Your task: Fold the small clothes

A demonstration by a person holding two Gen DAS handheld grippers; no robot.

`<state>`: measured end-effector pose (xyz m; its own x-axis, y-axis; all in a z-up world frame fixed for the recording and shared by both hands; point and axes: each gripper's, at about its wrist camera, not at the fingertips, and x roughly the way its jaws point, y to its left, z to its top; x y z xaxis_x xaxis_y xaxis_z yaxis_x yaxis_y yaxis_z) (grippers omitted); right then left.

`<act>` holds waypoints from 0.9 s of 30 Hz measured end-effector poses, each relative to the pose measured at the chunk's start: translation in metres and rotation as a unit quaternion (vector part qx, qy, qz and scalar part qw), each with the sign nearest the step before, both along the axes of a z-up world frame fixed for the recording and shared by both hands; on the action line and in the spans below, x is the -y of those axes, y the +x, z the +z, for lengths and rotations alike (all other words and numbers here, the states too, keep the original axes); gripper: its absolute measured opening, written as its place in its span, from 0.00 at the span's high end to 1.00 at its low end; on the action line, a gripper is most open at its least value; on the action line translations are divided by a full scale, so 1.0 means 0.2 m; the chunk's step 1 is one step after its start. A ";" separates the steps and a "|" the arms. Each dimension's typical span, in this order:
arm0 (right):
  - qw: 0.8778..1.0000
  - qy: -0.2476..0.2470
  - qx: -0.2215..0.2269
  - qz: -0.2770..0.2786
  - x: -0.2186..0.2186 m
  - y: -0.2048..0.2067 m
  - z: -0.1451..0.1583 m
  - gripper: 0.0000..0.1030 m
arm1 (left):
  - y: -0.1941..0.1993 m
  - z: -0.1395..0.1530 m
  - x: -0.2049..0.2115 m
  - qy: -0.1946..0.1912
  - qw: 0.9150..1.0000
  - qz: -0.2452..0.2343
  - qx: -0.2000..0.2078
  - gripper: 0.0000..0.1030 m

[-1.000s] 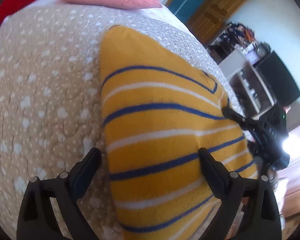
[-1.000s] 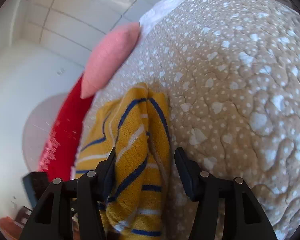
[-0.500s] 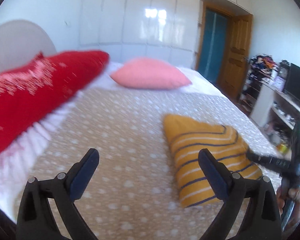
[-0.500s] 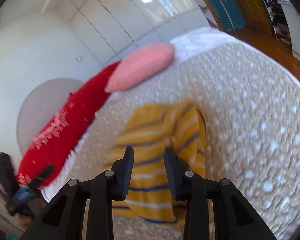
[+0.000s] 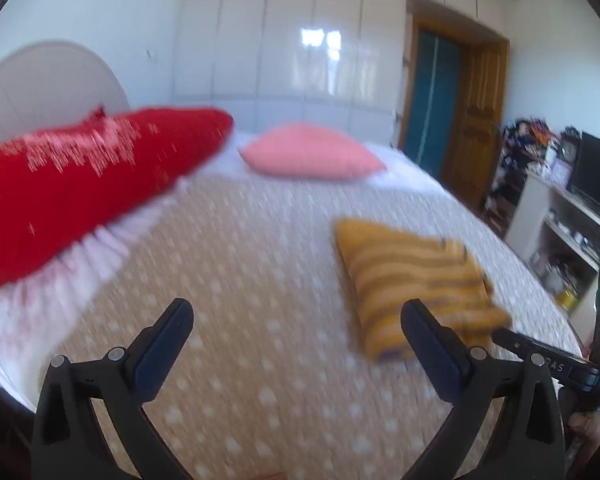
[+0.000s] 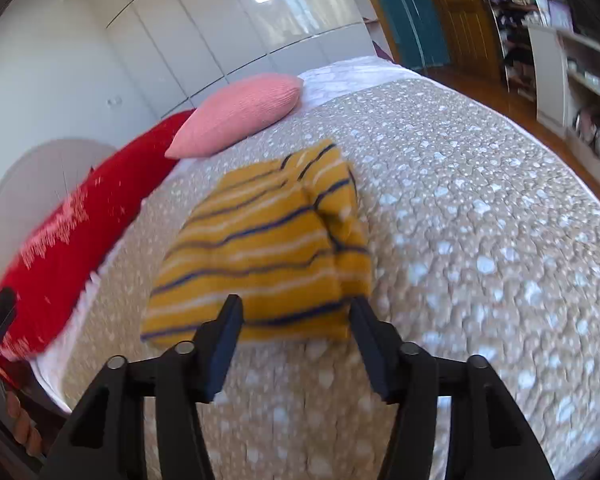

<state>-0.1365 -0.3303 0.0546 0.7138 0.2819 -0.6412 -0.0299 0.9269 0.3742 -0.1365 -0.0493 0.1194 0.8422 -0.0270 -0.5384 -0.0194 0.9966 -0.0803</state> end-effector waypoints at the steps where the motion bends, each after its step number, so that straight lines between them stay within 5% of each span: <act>1: 1.000 -0.005 -0.004 0.002 -0.04 -0.03 -0.01 0.37 | -0.01 -0.05 0.02 -0.003 1.000 -0.009 -0.025 0.00; 7: 0.998 -0.045 -0.037 0.009 -0.15 -0.17 -0.14 0.37 | -0.08 -0.28 0.13 0.035 0.994 -0.016 -0.104 0.00; 27: 0.996 -0.086 -0.029 -0.015 -0.19 -0.36 -0.10 0.28 | -0.27 -0.33 0.13 0.011 0.991 -0.024 -0.128 0.00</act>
<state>-0.2090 -0.2914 0.0339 0.6809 0.1446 -0.7180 0.0150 0.9774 0.2110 -0.1911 -0.0749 0.0541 0.6758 -0.0495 -0.7354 0.0107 0.9983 -0.0573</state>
